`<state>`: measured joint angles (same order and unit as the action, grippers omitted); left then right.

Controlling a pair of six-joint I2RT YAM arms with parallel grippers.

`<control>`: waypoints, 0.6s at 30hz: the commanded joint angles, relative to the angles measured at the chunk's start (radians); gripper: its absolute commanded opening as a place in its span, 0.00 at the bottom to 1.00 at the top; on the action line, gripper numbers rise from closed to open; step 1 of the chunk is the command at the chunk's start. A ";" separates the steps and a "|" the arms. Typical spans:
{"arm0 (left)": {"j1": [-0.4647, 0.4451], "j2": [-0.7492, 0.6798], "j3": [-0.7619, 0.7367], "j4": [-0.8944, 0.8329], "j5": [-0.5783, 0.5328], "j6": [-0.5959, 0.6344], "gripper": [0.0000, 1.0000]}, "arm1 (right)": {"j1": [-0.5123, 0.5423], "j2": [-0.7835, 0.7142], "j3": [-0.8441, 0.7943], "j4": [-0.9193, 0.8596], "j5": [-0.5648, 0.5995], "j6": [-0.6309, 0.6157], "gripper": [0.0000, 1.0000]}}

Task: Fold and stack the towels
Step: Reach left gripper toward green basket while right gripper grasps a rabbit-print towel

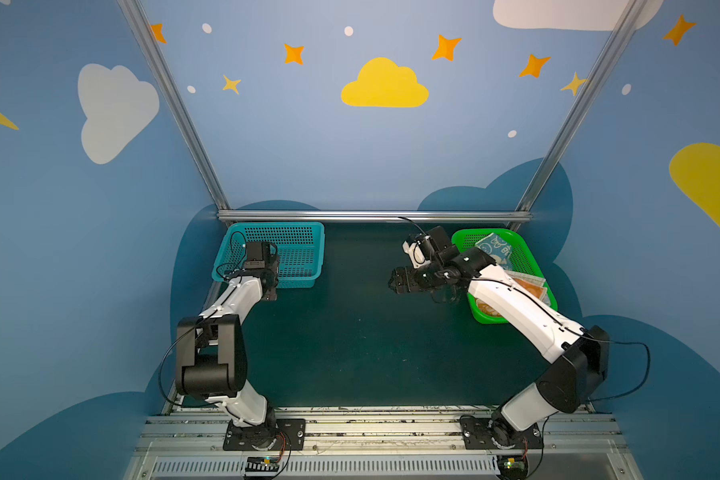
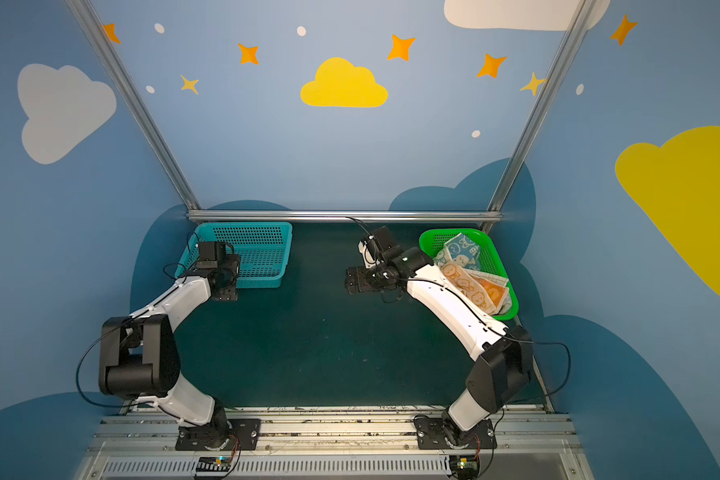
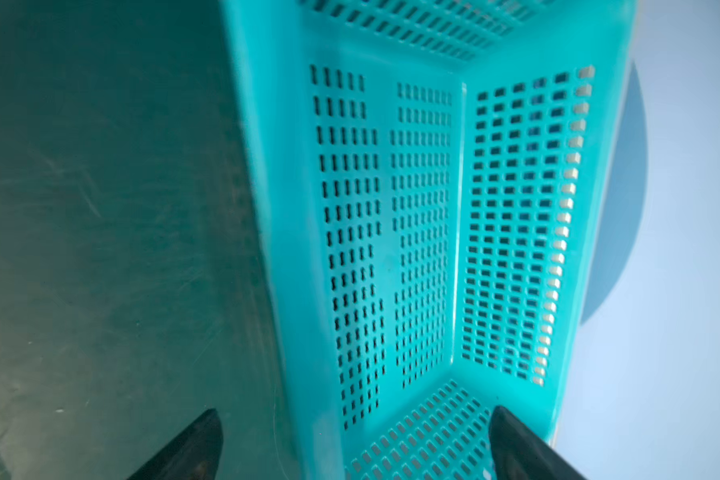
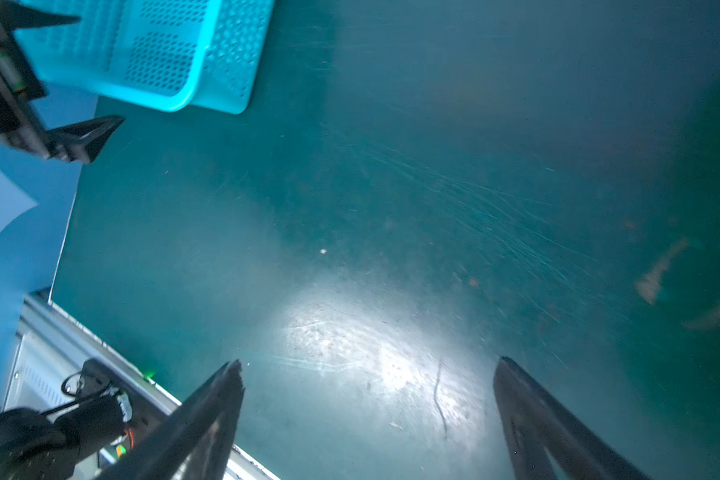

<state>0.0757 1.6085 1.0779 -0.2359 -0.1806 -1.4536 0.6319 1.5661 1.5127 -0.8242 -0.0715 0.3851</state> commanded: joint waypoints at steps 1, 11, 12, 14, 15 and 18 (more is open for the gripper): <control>-0.029 -0.057 0.000 0.012 0.070 0.082 0.99 | -0.032 -0.120 -0.018 -0.048 0.151 0.032 0.93; -0.367 -0.150 0.086 -0.146 -0.001 0.421 0.99 | -0.416 -0.276 -0.195 0.019 0.102 0.074 0.93; -0.419 -0.143 0.108 -0.163 -0.021 0.463 0.99 | -0.457 -0.270 -0.203 0.019 0.090 0.085 0.93; -0.534 -0.125 0.142 -0.169 -0.047 0.540 0.99 | -0.533 -0.256 -0.217 0.030 0.056 0.115 0.93; -0.598 -0.110 0.160 -0.164 -0.067 0.586 0.99 | -0.563 -0.247 -0.230 0.042 0.044 0.133 0.93; -0.765 -0.048 0.225 -0.141 -0.128 0.711 0.99 | -0.636 -0.232 -0.272 0.066 0.045 0.175 0.93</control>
<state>-0.5968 1.5150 1.2636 -0.3473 -0.2333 -0.9291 0.0299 1.3220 1.2697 -0.7876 0.0078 0.5030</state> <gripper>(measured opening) 0.994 0.932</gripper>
